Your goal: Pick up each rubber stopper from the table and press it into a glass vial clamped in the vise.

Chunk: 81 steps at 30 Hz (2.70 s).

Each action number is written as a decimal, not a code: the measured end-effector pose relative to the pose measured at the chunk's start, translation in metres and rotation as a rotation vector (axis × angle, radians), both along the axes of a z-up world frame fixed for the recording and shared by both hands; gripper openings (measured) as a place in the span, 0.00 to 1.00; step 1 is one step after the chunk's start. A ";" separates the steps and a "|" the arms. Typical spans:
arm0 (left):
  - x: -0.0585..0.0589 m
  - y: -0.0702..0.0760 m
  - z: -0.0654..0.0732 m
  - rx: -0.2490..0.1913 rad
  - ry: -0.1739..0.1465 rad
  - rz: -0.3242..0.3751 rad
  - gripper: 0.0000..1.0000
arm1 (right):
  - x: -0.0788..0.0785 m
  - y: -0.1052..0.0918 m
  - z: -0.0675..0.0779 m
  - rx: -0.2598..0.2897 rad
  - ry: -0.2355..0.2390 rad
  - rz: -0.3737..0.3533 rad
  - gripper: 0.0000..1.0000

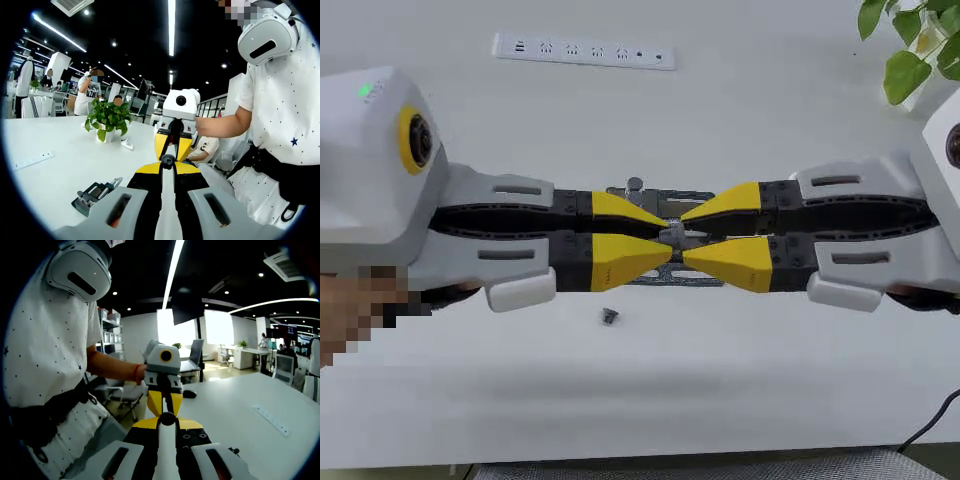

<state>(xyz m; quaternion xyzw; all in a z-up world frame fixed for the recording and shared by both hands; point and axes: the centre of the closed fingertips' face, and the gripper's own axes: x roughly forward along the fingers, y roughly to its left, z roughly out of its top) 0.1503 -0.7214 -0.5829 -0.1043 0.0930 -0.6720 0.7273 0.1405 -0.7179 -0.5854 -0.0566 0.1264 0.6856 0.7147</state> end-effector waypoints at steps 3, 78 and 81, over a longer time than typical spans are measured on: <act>0.001 0.001 0.001 -0.006 0.002 0.001 0.04 | 0.001 0.001 0.001 0.004 -0.002 -0.001 0.07; 0.041 0.053 -0.135 0.425 -0.128 0.216 0.91 | 0.120 0.003 -0.118 -0.696 0.050 -0.164 0.06; 0.040 0.052 -0.140 0.420 -0.133 0.216 0.93 | 0.127 0.002 -0.133 -0.758 0.055 -0.154 0.06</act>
